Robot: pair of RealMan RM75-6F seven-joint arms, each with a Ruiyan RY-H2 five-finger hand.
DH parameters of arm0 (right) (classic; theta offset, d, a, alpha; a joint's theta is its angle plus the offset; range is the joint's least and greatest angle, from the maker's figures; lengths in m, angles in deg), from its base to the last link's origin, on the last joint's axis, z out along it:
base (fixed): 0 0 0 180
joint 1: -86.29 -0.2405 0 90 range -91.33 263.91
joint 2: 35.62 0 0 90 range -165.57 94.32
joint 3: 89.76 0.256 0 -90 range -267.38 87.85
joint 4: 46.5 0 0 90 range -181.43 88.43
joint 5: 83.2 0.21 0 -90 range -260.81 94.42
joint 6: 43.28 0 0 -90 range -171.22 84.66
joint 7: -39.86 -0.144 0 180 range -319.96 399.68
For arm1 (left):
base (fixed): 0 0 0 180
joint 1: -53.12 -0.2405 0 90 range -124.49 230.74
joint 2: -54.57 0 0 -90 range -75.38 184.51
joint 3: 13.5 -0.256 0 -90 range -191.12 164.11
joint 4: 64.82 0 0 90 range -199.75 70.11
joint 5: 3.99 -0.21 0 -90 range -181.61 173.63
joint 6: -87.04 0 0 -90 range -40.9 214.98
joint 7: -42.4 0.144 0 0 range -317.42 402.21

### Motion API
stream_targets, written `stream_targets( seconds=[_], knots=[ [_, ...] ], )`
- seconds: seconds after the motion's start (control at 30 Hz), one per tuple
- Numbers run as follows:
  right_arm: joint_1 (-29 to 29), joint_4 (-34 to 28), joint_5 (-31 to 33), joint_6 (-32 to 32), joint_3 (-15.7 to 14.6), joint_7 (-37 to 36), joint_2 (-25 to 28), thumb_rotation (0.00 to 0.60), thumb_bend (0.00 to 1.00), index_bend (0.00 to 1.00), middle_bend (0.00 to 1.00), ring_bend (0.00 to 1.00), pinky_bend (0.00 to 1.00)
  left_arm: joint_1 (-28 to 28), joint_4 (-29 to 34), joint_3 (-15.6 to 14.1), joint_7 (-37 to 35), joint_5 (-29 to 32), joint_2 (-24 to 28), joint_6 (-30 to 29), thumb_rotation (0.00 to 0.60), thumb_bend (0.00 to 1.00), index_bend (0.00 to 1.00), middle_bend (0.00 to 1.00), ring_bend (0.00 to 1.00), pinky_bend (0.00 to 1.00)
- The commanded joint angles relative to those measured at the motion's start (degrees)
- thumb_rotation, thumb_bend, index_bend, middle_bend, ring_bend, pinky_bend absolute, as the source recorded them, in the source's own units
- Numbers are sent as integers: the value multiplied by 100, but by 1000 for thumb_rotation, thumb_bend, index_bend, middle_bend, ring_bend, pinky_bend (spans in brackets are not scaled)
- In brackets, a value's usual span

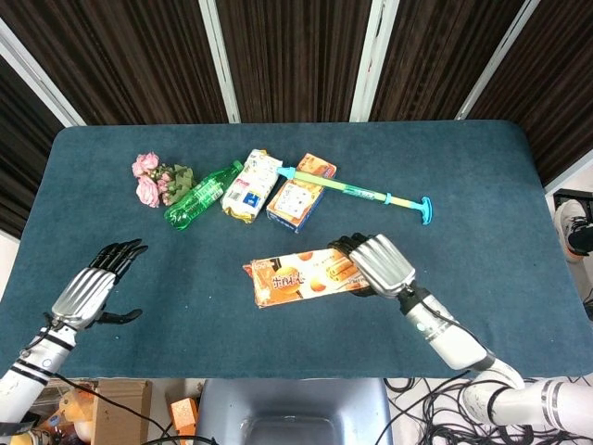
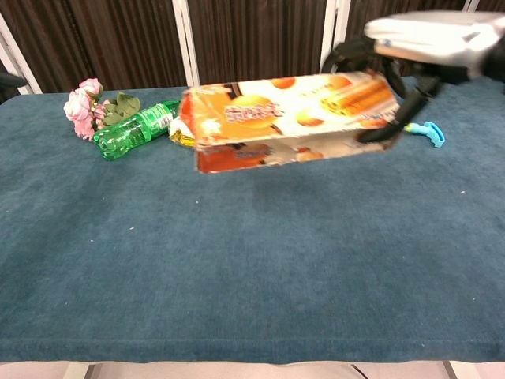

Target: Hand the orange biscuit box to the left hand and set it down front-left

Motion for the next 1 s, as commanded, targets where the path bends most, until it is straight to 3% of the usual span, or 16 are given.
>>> stream_targets(
  seconds=[0.03,0.2,0.5,0.7,1.0],
  knots=[
    [-946,-660,1675,-411,548,1505,-159,600,228,754,640,659,632,190,411,168,286,246,24,196,600,171,0,0,0,23],
    [-1744,-646,3028,-53,686,2554,-692,600,229,753,640,659,627,290,607,290,575,397,-98,189,600,170,0,0,0,32],
    [-2383,-438,3833,424,835,2964,-1307,600,229,754,640,659,621,392,731,309,699,490,-264,290,600,168,0,0,0,48],
    [-2837,-58,4167,1047,956,3310,-1943,600,228,757,640,659,621,496,873,327,801,585,-303,419,600,169,0,0,0,55],
    [-3206,285,4422,1317,979,3472,-2454,600,229,757,640,659,621,535,796,502,1206,790,-525,156,600,168,0,0,0,99]
  ],
)
